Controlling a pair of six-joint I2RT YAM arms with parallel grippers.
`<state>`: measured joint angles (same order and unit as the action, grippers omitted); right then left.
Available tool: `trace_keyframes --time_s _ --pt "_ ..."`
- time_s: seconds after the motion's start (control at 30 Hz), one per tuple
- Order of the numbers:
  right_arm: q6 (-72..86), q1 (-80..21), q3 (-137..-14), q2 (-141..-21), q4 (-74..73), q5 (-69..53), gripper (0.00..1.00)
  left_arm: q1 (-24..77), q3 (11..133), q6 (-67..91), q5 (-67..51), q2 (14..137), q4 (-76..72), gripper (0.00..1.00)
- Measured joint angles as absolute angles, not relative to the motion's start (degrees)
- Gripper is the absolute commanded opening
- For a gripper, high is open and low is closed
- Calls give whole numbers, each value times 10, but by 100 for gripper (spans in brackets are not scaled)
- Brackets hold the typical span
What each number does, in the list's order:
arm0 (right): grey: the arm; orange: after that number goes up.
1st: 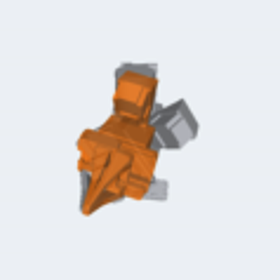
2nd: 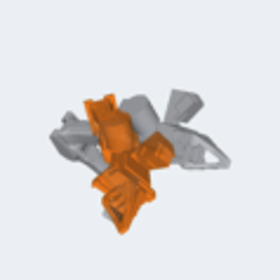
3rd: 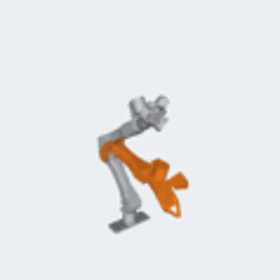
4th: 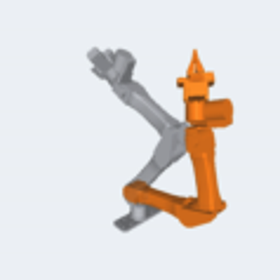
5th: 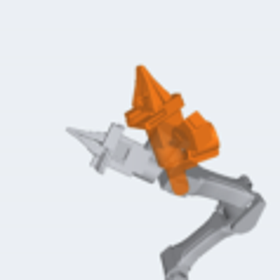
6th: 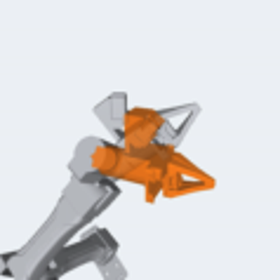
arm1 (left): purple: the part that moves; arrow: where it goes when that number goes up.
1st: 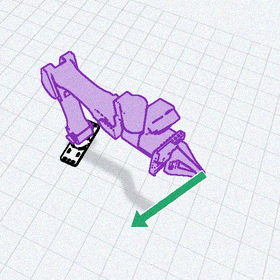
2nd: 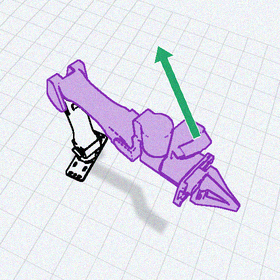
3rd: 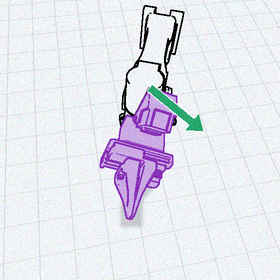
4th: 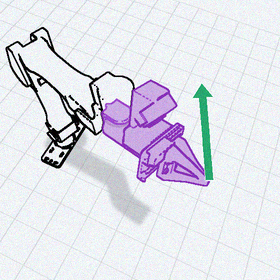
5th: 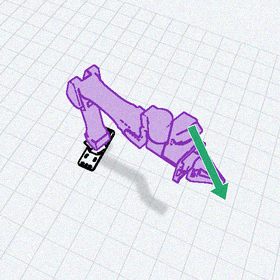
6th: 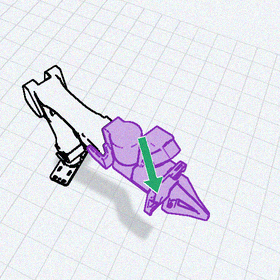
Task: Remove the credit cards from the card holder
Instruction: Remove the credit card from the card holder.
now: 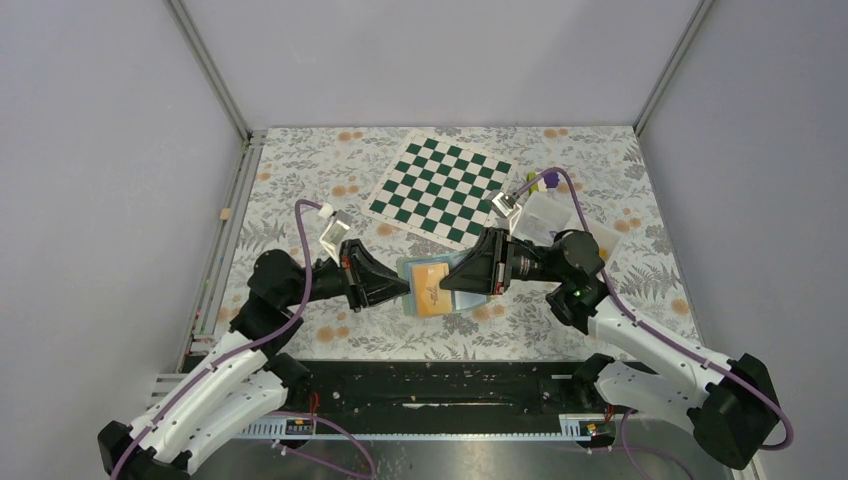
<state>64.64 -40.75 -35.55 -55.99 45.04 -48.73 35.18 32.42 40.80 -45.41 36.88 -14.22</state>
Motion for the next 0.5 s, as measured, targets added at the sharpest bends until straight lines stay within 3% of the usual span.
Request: trace_keyframes --time_s 0.17,0.3,0.33,0.5 --pt "661 -408 -353 -563 468 -491 17 352 324 408 -453 372 -140 0" --pt "660 -406 -351 -557 463 -491 31 352 324 408 -453 372 -140 0" --pt "659 -404 -350 -553 458 -491 30 352 324 408 -453 372 -141 0" --pt "635 -388 -345 -514 419 -491 0 352 324 420 -453 375 -156 0"
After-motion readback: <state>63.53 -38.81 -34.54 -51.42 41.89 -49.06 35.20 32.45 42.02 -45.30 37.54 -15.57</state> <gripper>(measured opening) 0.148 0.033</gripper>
